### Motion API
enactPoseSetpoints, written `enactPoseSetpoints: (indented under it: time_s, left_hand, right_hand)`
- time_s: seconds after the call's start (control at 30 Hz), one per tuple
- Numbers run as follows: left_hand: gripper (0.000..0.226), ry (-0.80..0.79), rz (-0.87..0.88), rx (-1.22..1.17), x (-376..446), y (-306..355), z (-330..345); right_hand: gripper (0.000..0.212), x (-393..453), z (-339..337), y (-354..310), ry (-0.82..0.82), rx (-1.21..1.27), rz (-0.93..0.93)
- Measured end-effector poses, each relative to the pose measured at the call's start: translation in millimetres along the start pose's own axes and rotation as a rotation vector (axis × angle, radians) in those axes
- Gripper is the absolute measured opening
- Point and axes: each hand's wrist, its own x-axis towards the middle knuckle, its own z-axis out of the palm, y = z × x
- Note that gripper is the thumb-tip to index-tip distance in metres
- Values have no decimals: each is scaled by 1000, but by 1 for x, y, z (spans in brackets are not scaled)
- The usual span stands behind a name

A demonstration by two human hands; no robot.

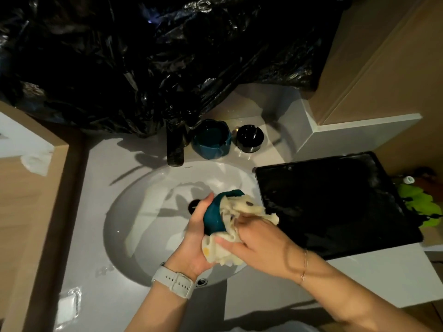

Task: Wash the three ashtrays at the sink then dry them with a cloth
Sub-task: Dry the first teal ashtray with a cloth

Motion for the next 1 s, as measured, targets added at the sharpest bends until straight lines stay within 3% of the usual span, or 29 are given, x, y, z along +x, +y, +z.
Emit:
enactPoseSetpoints:
  time_s: [0.13,0.2,0.27,0.33,0.47,0.53,0.63,0.73,0.9,1.0]
  left_hand:
    - [46,-51,88,2,3,-4,10]
    - [39,-42,155,-7,5,-3,13]
    - [37,-39,168,-25,3,-2,14]
    - [40,-15,139,-63,1,-3,15]
    - [64,46,29,-138,-1,-10,16]
    - [64,54,-3,-129,-2,-15,18]
    - [66,62,22,-138,-3,-17,18]
    - [57,114,59,-164,-1,-13,17]
    - [53,118,29,-164,-4,-16,15]
    - [58,117,74,-94,-4,-19,17]
  right_hand:
    - [61,-2,-13,8,100,-209,8]
    - [57,-6,-11,14,69,-314,-23]
    - [37,-10,-4,25,-21,-281,-90]
    - [23,-14,-3,29,-61,-69,-22]
    - [35,-6,-3,20,-24,92,-34]
    - [46,6,-9,17,-36,43,-62]
    - [56,9,-16,20,-107,-77,47]
    - [63,1,-7,23,-53,-104,-9]
    - [69,-11,13,31,-36,227,85]
    - [42,-8,15,22,-57,691,252]
